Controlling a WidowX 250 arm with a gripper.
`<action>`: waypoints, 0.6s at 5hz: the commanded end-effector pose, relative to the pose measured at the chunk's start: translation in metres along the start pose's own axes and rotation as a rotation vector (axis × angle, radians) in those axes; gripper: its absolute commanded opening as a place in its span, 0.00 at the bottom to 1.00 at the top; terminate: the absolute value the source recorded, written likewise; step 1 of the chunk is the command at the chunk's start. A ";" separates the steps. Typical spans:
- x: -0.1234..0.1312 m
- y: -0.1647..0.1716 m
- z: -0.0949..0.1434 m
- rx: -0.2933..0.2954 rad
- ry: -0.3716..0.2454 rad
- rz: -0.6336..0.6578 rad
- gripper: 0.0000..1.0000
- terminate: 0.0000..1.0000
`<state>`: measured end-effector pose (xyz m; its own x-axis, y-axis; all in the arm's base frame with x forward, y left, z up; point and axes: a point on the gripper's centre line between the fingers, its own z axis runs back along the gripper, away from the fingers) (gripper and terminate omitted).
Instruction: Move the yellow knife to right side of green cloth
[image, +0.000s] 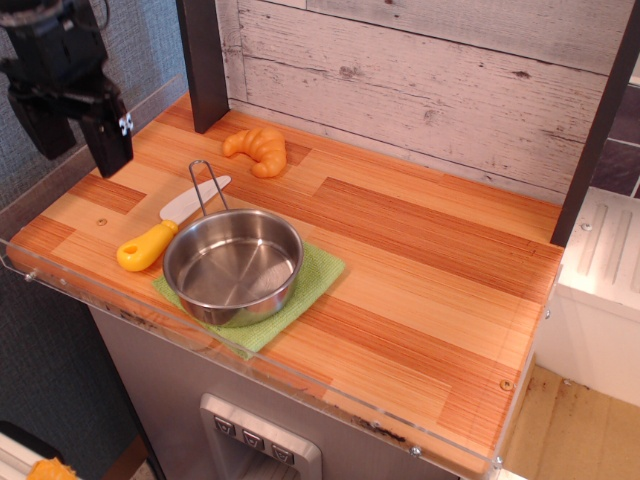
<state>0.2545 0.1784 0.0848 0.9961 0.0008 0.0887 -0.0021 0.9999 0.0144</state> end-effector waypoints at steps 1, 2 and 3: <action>-0.009 0.011 -0.030 -0.011 0.010 -0.022 1.00 0.00; -0.007 0.004 -0.034 -0.016 0.017 -0.036 1.00 0.00; -0.005 -0.003 -0.039 -0.008 0.031 -0.049 1.00 0.00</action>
<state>0.2511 0.1721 0.0346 0.9987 -0.0411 0.0317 0.0415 0.9991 -0.0105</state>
